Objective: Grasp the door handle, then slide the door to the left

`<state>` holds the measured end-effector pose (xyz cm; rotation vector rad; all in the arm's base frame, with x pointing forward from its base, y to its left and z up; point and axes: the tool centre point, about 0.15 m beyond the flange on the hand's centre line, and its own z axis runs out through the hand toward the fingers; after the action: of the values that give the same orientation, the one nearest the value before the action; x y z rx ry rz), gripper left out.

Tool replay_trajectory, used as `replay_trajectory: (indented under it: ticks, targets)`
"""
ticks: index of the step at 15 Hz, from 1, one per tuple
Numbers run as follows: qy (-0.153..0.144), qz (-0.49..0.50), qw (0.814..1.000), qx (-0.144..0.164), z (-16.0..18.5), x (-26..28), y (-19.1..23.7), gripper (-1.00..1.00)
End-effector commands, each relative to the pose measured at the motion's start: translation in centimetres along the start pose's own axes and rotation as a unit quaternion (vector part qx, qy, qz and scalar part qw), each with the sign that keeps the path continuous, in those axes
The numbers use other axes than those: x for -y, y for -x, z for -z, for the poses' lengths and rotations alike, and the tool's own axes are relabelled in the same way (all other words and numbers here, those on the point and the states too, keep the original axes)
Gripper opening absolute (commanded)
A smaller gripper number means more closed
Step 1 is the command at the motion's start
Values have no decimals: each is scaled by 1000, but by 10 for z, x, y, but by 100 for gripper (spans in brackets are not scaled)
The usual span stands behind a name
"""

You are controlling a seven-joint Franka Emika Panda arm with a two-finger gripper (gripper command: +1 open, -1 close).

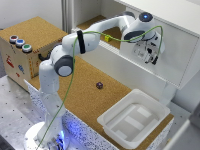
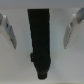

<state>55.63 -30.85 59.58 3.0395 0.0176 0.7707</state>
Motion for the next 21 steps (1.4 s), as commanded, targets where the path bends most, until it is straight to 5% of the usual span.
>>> replay_trajectory:
  ticks: [1,6,13,19,21]
  targets:
    - [-6,-8,1000,-25,-14,-1,-10,-100]
    - [-17,-18,999,-25,-19,7,-11,-100]
    - [32,-32,998,-37,-19,28,-10,-100]
    - [-17,16,1000,-14,-40,39,-20,-100]
    - [-10,45,999,-12,-40,52,-20,-100]
